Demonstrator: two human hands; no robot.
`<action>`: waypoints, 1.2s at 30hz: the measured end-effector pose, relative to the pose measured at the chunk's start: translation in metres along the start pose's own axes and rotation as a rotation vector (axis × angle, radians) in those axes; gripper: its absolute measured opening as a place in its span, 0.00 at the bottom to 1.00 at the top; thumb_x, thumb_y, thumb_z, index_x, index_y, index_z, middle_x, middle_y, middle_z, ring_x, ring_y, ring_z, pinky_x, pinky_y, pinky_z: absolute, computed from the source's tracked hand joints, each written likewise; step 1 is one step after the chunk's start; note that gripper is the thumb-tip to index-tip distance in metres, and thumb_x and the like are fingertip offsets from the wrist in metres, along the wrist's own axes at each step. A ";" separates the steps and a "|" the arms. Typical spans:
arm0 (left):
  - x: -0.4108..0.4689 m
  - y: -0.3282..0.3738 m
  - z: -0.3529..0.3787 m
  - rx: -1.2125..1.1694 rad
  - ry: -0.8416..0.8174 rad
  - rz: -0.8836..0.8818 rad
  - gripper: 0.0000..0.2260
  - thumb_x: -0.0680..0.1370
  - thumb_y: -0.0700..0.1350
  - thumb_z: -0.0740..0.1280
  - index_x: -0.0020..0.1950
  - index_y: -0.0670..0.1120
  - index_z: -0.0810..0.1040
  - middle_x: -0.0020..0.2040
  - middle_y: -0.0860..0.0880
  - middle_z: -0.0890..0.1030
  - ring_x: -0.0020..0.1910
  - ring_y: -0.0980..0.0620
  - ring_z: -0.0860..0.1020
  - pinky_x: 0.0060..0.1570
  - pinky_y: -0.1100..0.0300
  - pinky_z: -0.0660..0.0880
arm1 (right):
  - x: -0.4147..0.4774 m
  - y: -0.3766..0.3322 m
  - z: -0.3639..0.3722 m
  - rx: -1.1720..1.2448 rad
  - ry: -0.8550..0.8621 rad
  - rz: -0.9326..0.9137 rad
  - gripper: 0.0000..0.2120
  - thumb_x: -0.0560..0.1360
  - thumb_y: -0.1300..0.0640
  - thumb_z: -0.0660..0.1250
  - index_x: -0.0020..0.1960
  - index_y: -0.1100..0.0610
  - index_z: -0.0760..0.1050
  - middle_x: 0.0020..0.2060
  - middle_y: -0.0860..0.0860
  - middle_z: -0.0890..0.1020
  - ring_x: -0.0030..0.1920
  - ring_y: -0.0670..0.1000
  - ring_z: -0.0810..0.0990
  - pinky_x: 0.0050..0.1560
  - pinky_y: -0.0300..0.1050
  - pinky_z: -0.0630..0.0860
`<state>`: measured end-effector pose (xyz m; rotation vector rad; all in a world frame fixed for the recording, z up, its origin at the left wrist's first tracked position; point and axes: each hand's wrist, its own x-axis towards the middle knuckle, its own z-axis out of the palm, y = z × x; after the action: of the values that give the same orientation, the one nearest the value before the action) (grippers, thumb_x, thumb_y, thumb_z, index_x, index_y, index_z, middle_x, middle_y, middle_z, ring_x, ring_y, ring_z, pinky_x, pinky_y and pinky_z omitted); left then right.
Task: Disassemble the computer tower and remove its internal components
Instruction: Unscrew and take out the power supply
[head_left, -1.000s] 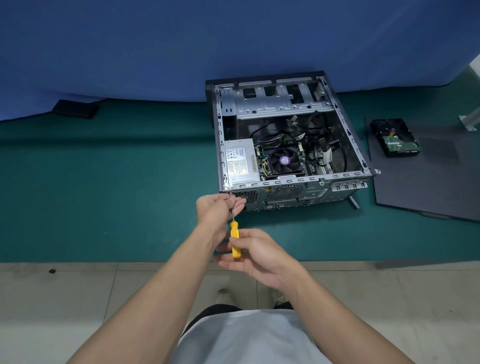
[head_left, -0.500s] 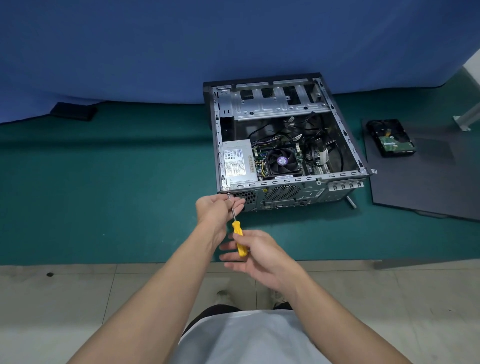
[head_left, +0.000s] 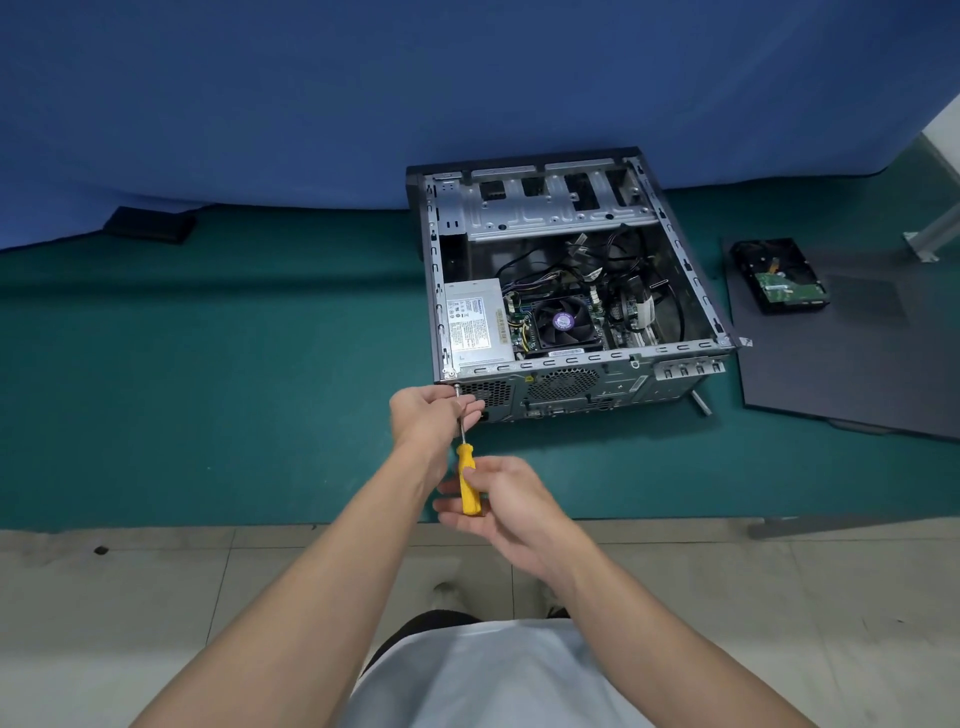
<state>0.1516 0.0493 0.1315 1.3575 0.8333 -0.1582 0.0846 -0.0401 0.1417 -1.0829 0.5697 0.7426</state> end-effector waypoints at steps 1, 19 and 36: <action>0.000 -0.001 -0.001 -0.028 -0.020 -0.009 0.08 0.76 0.25 0.61 0.49 0.37 0.73 0.44 0.37 0.81 0.41 0.46 0.84 0.40 0.60 0.82 | 0.001 0.000 0.000 -0.066 0.030 -0.019 0.07 0.81 0.65 0.58 0.57 0.66 0.71 0.46 0.61 0.80 0.40 0.55 0.82 0.43 0.49 0.82; 0.001 -0.005 0.004 -0.065 0.044 -0.012 0.02 0.77 0.31 0.67 0.48 0.33 0.77 0.42 0.38 0.83 0.39 0.44 0.84 0.42 0.55 0.82 | 0.004 0.001 0.005 -0.236 0.172 -0.116 0.02 0.78 0.67 0.62 0.50 0.64 0.73 0.36 0.57 0.78 0.31 0.50 0.79 0.35 0.42 0.79; -0.001 0.002 -0.006 -0.271 -0.115 -0.139 0.05 0.80 0.33 0.60 0.47 0.33 0.74 0.45 0.33 0.82 0.42 0.40 0.84 0.39 0.55 0.82 | 0.018 0.001 0.007 -0.352 0.324 -0.134 0.11 0.79 0.55 0.63 0.41 0.60 0.76 0.35 0.54 0.80 0.32 0.49 0.74 0.32 0.42 0.70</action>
<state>0.1495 0.0545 0.1343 1.0284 0.8198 -0.2213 0.0953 -0.0293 0.1307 -1.5699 0.6471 0.5641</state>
